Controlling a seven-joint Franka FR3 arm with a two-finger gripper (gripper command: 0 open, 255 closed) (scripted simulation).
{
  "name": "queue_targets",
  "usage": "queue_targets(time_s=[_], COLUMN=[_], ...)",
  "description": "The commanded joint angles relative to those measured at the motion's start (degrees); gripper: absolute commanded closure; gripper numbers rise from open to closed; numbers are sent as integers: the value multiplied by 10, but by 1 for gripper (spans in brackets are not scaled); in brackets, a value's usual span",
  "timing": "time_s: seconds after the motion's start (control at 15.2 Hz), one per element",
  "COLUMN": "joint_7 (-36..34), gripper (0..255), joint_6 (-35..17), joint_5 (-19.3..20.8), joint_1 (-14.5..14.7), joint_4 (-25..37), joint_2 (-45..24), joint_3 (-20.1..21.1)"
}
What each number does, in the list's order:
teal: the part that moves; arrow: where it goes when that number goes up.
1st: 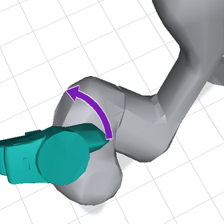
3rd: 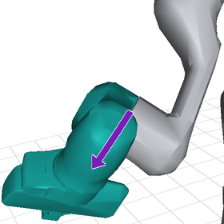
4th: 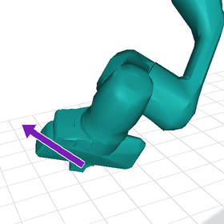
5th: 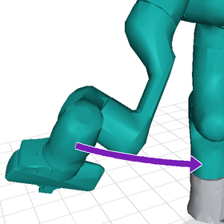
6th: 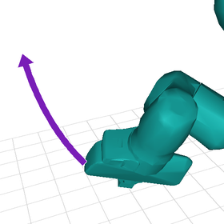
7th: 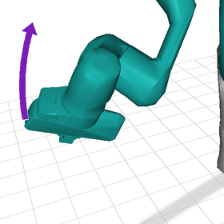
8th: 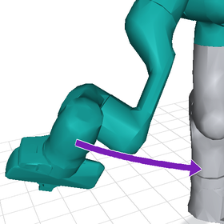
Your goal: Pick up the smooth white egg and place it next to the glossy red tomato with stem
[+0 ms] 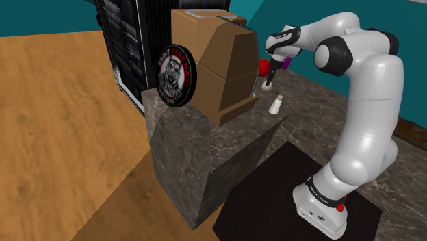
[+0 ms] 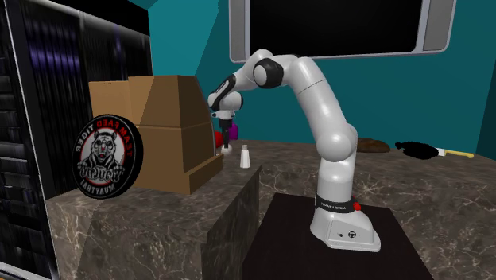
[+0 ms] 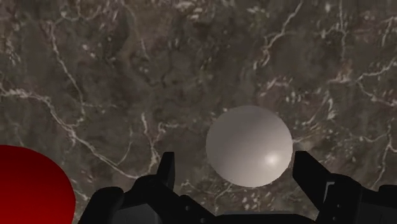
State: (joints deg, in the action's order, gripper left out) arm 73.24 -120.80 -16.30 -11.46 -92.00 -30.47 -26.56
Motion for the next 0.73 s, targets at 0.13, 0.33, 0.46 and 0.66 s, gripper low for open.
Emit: queue_targets(time_s=[0.13, 0.33, 0.46, 0.66], joint_7=[-11, -11, -11, -11], gripper=[0, 0, 0, 0], joint_6=[51, 51, 51, 51], joint_5=[15, 15, 15, 15], joint_1=[5, 5, 5, 5], joint_4=[26, 26, 26, 26], joint_2=[27, 27, 27, 27], joint_3=[-9, -9, -9, -9])
